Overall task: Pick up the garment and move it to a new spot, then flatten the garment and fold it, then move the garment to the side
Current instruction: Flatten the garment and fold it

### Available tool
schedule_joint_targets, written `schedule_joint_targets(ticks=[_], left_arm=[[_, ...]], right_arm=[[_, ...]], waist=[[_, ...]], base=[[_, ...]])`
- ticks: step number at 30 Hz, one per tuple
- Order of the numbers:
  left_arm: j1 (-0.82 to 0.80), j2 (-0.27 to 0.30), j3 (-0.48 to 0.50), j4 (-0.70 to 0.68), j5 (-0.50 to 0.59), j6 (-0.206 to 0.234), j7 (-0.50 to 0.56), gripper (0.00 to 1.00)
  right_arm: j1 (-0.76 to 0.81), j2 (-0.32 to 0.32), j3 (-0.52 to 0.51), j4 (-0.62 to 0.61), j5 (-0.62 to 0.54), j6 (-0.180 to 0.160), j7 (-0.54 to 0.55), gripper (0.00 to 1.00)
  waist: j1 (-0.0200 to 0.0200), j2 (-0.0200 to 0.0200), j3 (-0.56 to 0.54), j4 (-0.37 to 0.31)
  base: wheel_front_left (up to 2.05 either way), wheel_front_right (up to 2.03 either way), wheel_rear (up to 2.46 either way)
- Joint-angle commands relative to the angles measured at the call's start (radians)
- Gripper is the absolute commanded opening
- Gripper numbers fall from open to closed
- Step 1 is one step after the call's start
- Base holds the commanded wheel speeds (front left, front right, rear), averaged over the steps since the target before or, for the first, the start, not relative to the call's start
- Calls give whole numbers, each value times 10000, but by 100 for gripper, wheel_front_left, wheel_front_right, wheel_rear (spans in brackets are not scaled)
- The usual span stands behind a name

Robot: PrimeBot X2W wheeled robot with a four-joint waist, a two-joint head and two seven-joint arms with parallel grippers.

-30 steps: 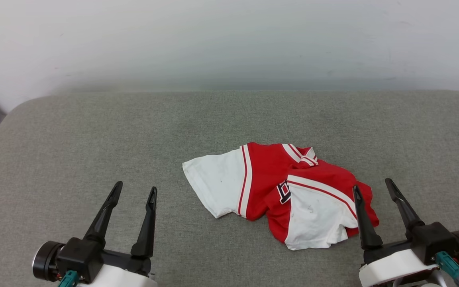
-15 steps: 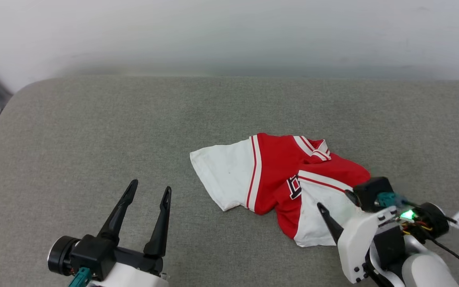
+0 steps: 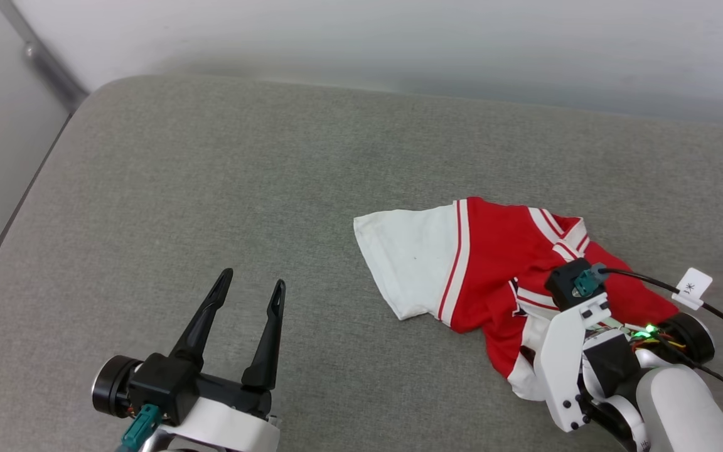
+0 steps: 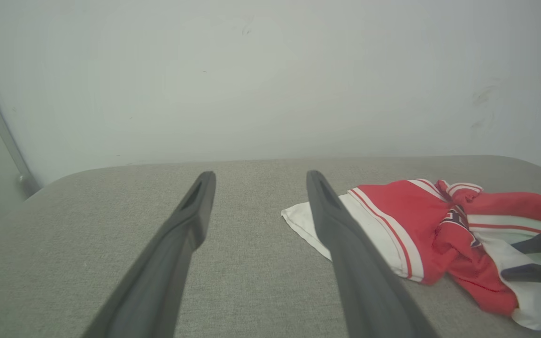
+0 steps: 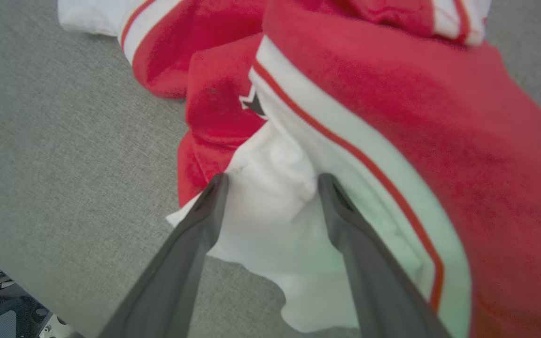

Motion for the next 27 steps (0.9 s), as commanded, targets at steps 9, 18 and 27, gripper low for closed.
schedule_joint_targets(ticks=[9, 18, 27], left_arm=[[66, -46, 47, 137, 13, -23, -27, 100], [169, 47, 126, 138, -56, -26, -27, 100], [74, 88, 204, 68, -19, -27, -27, 100]], right_arm=[[139, 203, -96, 523, -154, -5, -361, 0], [556, -24, -467, -1222, 718, -7, -727, 0], [1615, 7, -2696, -3062, 1309, -5, -257, 0]], waist=[[0, 0, 12, 116], [0, 0, -332, -890], [0, 0, -258, -1674]], base=[[0, 0, 0], [0, 0, 0], [0, 0, 0]])
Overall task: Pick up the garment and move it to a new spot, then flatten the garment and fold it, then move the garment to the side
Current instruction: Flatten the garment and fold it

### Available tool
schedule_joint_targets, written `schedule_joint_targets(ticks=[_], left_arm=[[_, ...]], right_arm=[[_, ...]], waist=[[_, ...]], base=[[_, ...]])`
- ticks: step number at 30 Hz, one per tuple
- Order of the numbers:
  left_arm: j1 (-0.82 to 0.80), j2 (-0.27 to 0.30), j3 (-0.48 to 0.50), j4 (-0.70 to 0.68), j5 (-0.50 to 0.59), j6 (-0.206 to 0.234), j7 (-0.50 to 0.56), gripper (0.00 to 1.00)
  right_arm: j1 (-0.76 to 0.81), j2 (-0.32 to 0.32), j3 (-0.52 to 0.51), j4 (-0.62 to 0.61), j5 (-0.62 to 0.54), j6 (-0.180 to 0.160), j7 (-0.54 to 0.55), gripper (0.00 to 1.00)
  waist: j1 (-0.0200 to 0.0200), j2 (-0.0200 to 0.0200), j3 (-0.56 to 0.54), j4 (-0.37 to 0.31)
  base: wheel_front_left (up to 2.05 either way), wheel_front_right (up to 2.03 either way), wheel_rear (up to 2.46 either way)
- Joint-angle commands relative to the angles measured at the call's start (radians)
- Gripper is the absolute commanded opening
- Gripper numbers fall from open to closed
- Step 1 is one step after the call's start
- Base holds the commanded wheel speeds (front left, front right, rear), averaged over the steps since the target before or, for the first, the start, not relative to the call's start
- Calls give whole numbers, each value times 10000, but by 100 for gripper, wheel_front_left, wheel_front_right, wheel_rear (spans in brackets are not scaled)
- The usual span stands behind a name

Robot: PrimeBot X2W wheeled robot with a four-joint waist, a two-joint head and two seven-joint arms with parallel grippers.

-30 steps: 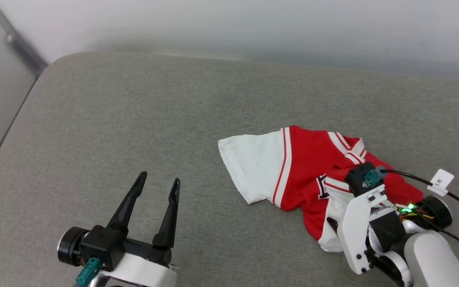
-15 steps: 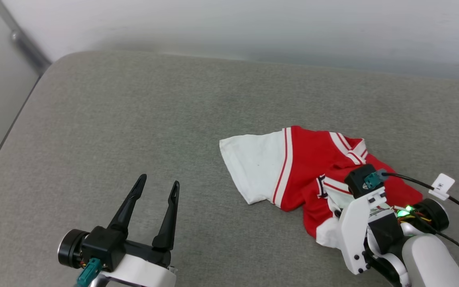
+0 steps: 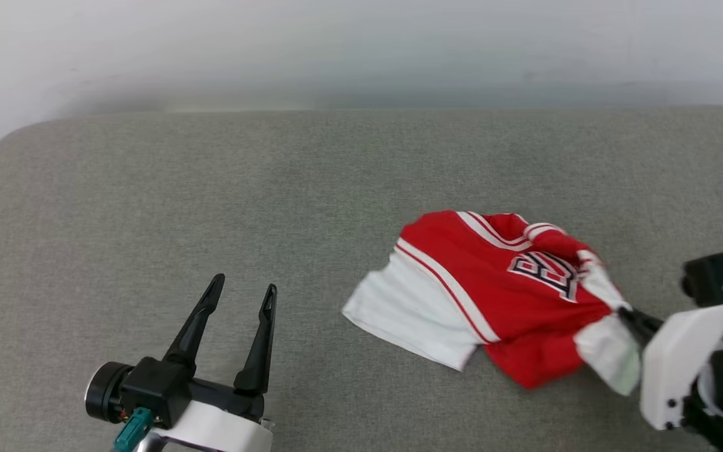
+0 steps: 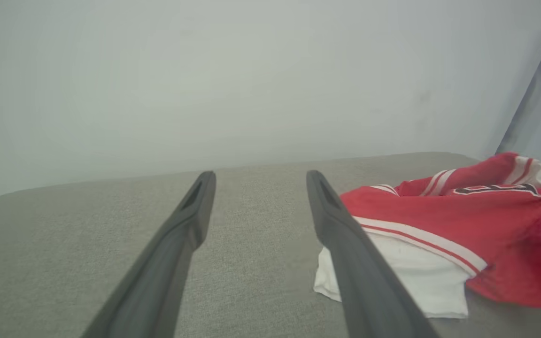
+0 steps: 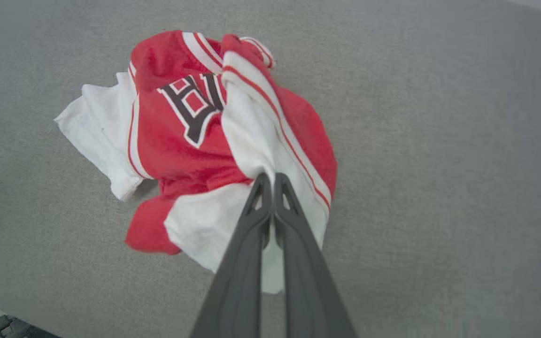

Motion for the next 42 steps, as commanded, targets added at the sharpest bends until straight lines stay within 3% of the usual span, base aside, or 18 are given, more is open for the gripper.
schedule_joint_targets(ticks=[1, 7, 12, 13, 20, 30, 37, 42], left_arm=[[-101, 67, 14, -11, 42, -14, -27, 100], [-228, 77, -73, 8, -18, -14, -27, 100], [-341, 107, -205, 101, -59, -14, -27, 100], [-358, 113, -215, 122, -65, -13, -27, 100], [-264, 102, -151, 193, -70, -13, -27, 100], [-122, -101, -223, 72, -300, -13, -27, 100], [30, -238, -426, -11, -598, -13, -27, 100], [146, -231, -895, 66, -747, -14, -27, 100]], right_arm=[[160, 4, -336, -99, -38, -3, 50, 0], [377, 177, -2276, 1038, 384, -3, 172, 0], [-201, -207, -2950, 2648, -319, -3, -926, 2], [-364, -289, -3060, 2936, -557, -5, -1264, 100], [-1030, -420, -2888, 4027, -1522, -5, -3133, 100], [-854, -607, -1686, 2885, -1327, -5, -6241, 100], [-45, 139, -1341, 1691, -1328, -5, -8101, 100], [455, 735, -1443, 1304, -1435, -5, -8837, 100]], waist=[[0, 0, 82, -96], [0, 0, 251, -70], [0, 0, 348, 105], [0, 0, 351, 133], [0, 0, 194, 124], [0, 0, -232, -329], [0, 0, -453, -493], [0, 0, -481, -595]], base=[[0, 0, 0], [0, 0, 0], [0, 0, 0], [0, 0, 0], [0, 0, 0], [0, 0, 0], [0, 0, 0], [0, 0, 0]])
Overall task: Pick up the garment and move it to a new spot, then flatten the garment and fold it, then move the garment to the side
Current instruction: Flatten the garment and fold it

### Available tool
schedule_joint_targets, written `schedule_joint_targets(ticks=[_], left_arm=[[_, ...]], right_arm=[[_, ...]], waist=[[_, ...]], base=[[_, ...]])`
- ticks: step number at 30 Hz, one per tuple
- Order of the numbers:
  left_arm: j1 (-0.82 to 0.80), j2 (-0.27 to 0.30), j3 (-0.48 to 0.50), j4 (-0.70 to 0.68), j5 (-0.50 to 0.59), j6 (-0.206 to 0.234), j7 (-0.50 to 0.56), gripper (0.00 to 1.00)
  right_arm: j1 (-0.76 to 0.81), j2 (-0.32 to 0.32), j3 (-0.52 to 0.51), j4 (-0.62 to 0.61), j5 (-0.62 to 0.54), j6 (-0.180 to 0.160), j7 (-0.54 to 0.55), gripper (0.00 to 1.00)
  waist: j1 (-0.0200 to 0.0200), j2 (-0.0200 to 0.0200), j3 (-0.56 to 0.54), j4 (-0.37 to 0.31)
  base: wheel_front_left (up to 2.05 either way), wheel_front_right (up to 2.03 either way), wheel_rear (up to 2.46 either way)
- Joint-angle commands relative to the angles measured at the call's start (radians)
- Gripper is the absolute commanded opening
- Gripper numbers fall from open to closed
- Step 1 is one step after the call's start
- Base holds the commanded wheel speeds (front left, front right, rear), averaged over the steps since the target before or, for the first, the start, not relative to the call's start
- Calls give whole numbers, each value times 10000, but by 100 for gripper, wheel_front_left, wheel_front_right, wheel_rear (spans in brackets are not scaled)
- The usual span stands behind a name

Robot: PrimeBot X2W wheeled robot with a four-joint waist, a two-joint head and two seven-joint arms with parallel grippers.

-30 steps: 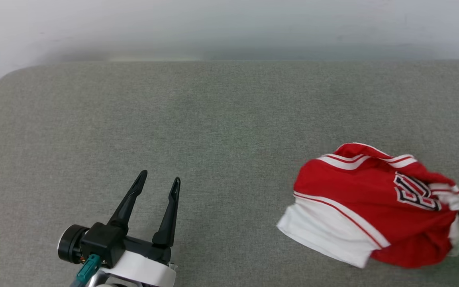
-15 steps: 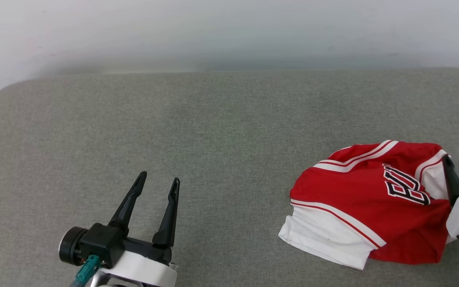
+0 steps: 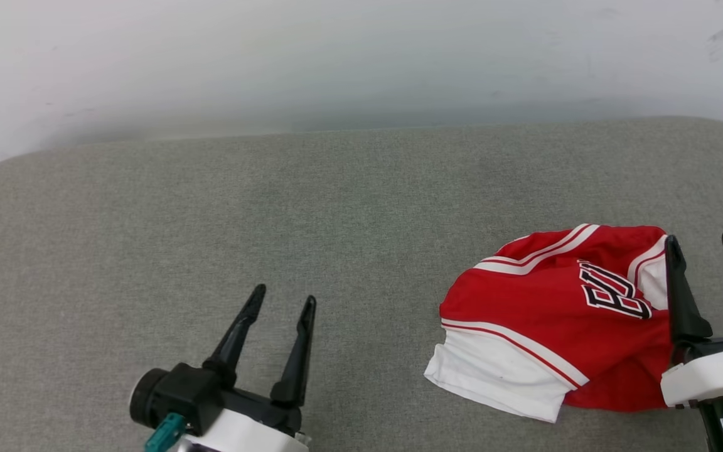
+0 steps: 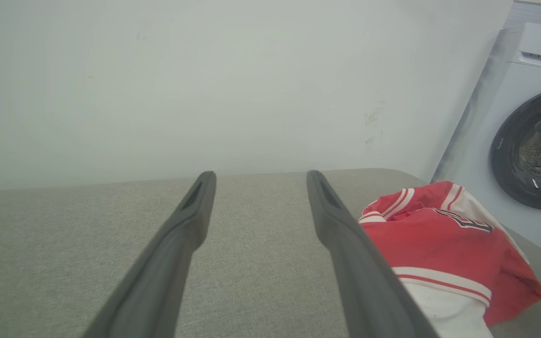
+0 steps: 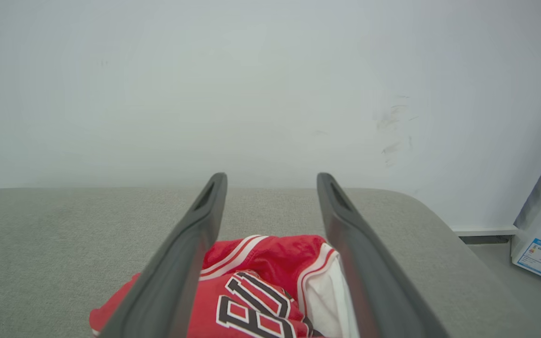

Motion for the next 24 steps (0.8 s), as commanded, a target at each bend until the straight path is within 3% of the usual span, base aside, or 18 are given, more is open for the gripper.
schedule_joint_targets(ticks=[1, 3, 6, 10, 11, 15, 18, 24], left_arm=[[90, 78, -249, 106, -58, -12, -27, 100], [-49, 214, -718, 286, -58, -13, 118, 100], [-518, 354, -1511, 371, -201, -13, 1189, 100], [-1279, 401, -2579, 254, -574, -13, 3646, 100], [-1748, 426, -3103, 172, -830, -1, 4888, 100], [-2661, 515, -3810, 354, -1029, 0, 6935, 100], [-3286, 395, -3976, 754, -910, 84, 7843, 100], [-4117, 277, -4207, 1997, -638, 251, 8662, 100]], right_arm=[[131, 83, -17, -95, -128, -5, -133, 100], [162, 164, -26, -161, -132, -5, -198, 100], [89, 193, -101, -281, -160, -5, -186, 100], [-85, 215, -163, -446, -203, -5, -72, 100], [-158, 217, -148, -506, -226, -7, -35, 100], [-285, 293, -63, -569, -284, -5, -14, 100], [-346, 338, 13, -525, -324, -5, -83, 100], [-465, 476, 26, -352, -361, -7, -267, 100]], waist=[[0, 0, 34, -51], [0, 0, 90, -92], [0, 0, 209, -140], [0, 0, 481, -225], [0, 0, 642, -292], [0, 0, 1009, -495], [0, 0, 1282, -678], [0, 0, 1813, -1103]], base=[[0, 0, 0], [0, 0, 0], [0, 0, 0], [0, 0, 0], [0, 0, 0], [0, 0, 0], [0, 0, 0], [0, 0, 0]])
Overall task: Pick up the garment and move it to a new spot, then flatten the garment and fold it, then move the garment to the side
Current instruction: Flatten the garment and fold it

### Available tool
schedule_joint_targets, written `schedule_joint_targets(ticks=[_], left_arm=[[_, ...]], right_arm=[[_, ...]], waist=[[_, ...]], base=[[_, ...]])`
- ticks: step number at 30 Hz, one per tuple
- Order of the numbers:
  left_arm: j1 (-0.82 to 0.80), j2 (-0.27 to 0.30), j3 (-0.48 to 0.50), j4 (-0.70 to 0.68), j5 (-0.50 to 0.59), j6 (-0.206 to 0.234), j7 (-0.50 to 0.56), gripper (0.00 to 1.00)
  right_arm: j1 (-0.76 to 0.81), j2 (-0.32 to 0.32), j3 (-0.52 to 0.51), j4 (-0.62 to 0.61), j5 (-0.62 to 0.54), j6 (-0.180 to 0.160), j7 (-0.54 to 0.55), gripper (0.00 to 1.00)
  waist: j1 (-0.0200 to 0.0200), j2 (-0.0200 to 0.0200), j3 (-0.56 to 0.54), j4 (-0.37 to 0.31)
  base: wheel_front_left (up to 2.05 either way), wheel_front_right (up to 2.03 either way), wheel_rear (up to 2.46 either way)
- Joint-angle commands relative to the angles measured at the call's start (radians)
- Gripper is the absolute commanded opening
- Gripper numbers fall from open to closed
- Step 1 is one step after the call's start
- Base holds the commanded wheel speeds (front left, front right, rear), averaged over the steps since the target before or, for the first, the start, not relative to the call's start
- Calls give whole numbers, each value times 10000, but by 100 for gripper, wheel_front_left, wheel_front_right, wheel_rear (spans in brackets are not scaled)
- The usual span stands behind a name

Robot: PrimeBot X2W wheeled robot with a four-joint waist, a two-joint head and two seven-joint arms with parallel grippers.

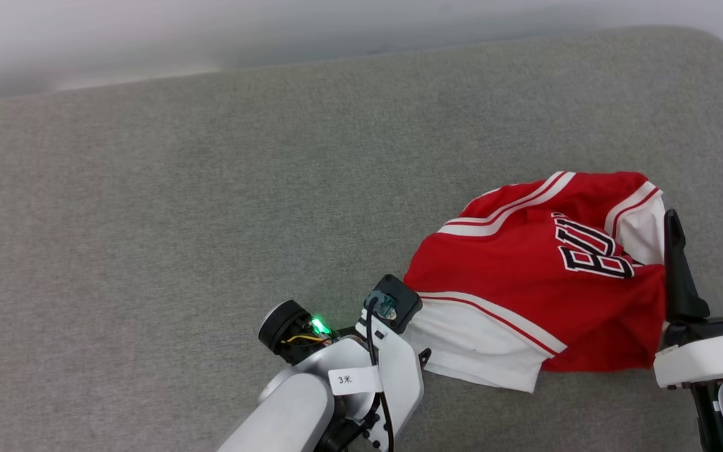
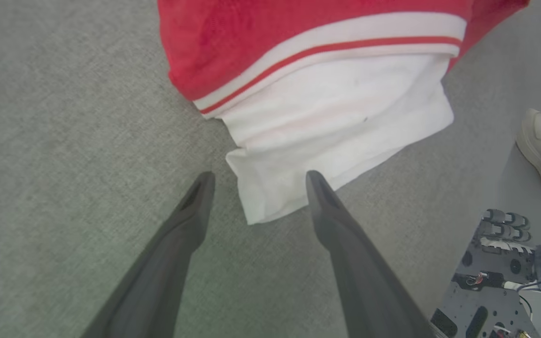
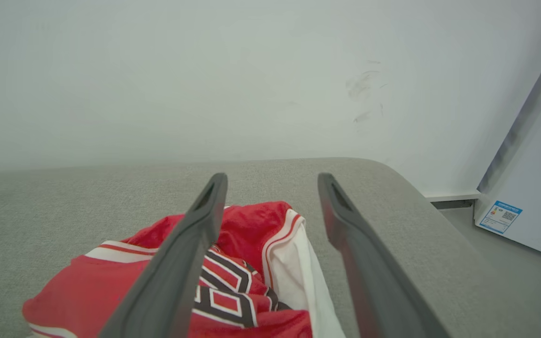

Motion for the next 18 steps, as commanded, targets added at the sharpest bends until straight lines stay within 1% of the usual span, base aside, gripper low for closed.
schedule_joint_targets(ticks=[1, 5, 7, 8, 9, 10, 13, 18], left_arm=[[-167, 11, -38, 140, 36, 47, 24, 100], [-285, 97, -170, 775, 180, 60, 93, 100], [-192, 131, -191, 1137, 75, 41, 133, 100], [-129, 165, -215, 1297, 30, 18, 173, 81], [-84, 213, -223, 1447, -26, -2, 175, 32], [-40, 250, -224, 1551, -79, -13, 158, 0], [54, 362, -91, 1624, -196, 35, -147, 0], [89, 630, 695, 1175, -405, 439, -1160, 0]], right_arm=[[-84, 59, 7, 47, -26, -3, -83, 100], [-128, 139, 21, 144, -68, -3, -208, 100], [-152, 169, 45, 201, -99, -3, -233, 100], [-160, 180, 53, 221, -110, -3, -256, 100], [-166, 187, 48, 237, -134, -5, -274, 100], [-174, 192, 47, 257, -161, -3, -280, 100], [-169, 206, -2, 314, -223, -5, -254, 100], [-53, 161, 8, 401, -301, -3, -93, 100]], waist=[[-1, -1, 183, -147], [-1, -1, 354, -220], [-1, -1, 406, -227], [-1, -1, 427, -219], [-1, -1, 442, -199], [-1, -1, 447, -173], [-1, -1, 382, -44], [-1, -1, 71, 272]], base=[[0, 0, 0], [0, 0, 0], [0, 0, 0], [0, 0, 0], [0, 0, 0], [0, 0, 0], [0, 0, 0], [0, 0, 0]])
